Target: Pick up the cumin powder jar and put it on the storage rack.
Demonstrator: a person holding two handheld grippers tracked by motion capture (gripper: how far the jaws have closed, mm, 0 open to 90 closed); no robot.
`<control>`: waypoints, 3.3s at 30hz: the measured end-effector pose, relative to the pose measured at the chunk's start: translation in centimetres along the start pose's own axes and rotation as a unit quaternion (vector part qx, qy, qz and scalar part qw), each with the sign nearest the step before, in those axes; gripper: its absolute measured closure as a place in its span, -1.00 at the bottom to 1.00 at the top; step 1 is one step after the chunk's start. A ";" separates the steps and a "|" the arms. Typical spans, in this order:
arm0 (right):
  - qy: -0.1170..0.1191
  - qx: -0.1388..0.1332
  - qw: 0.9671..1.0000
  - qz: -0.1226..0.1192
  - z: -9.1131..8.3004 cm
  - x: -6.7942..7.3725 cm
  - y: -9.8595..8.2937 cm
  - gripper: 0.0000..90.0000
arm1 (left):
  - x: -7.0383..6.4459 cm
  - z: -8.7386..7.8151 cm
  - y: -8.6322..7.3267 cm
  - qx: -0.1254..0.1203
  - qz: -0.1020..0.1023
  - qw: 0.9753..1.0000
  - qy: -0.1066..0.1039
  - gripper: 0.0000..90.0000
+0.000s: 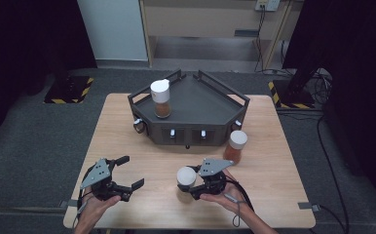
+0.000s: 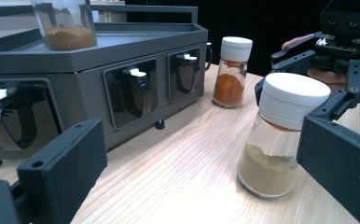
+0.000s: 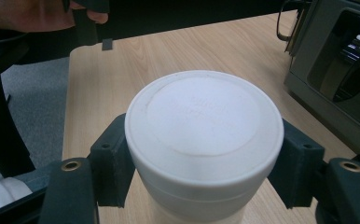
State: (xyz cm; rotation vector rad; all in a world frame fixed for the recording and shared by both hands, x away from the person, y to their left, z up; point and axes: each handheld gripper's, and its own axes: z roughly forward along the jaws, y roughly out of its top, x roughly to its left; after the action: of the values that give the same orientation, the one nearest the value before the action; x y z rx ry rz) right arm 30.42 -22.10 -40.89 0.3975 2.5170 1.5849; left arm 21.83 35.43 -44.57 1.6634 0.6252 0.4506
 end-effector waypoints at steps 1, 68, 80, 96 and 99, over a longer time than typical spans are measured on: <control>0.000 0.001 1.000 -0.001 0.0 0.0 0.1 -0.24 | 0.0 0.0 0.0 0.000 0.000 1.000 0.000 -0.99; -0.005 0.001 0.999 0.032 -6.3 -5.1 14.0 -0.25 | 0.3 0.4 0.1 0.012 -0.003 1.000 -0.017 -1.00; -0.029 0.001 0.999 0.039 -6.5 -5.9 15.7 -0.25 | 0.3 0.4 0.2 0.013 -0.002 1.000 -0.018 -1.00; -0.078 0.002 0.995 0.060 -5.4 -6.7 17.5 -0.25 | 0.4 0.5 0.2 0.014 -0.001 1.000 -0.019 -1.00; -0.086 0.003 0.994 0.064 -5.2 -7.1 17.8 -0.25 | 0.4 0.5 0.2 0.014 -0.001 1.000 -0.020 -1.00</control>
State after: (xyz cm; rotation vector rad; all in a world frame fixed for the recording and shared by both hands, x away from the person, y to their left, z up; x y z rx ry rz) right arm 38.44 -21.37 -22.78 0.6780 2.4098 1.5155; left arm 22.41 35.29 -44.49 1.6943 0.6062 0.4080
